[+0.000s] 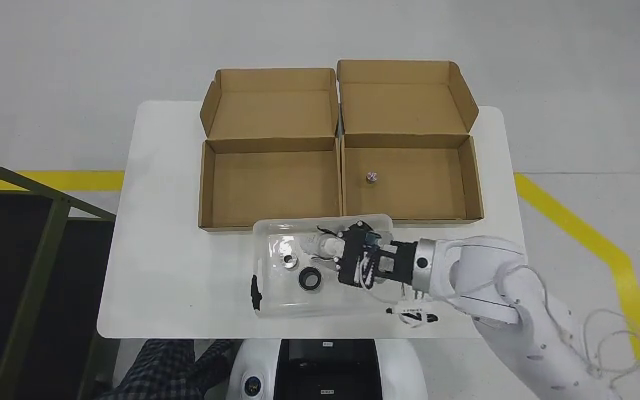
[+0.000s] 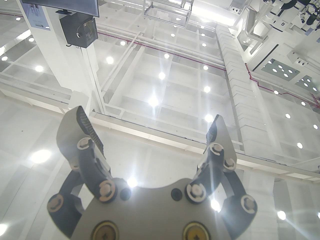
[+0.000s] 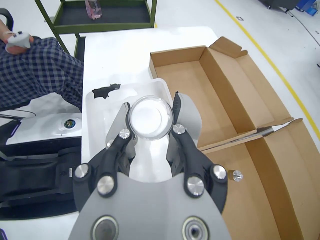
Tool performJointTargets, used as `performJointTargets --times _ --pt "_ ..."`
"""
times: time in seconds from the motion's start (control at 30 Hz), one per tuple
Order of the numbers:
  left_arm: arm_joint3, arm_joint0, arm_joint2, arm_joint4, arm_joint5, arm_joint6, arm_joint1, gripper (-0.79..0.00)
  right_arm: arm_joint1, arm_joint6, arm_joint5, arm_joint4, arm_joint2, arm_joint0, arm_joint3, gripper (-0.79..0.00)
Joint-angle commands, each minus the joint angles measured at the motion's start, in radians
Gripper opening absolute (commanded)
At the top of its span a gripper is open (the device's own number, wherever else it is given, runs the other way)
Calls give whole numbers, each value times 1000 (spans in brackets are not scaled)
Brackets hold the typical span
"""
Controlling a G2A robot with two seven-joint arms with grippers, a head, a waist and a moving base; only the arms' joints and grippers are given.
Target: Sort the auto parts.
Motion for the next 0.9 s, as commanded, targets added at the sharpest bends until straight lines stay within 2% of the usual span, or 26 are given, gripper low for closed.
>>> performJointTargets --times 0.0,0.43,0.87 --pt "0 0 0 0 0 0 0 0 1 -37 1 30 24 -5 1 -785" --pt "0 0 0 0 0 0 0 0 12 -240 -39 252 183 -56 77 -785" --pt "0 0 0 0 0 0 0 0 16 -306 -144 421 230 -64 186 -785"
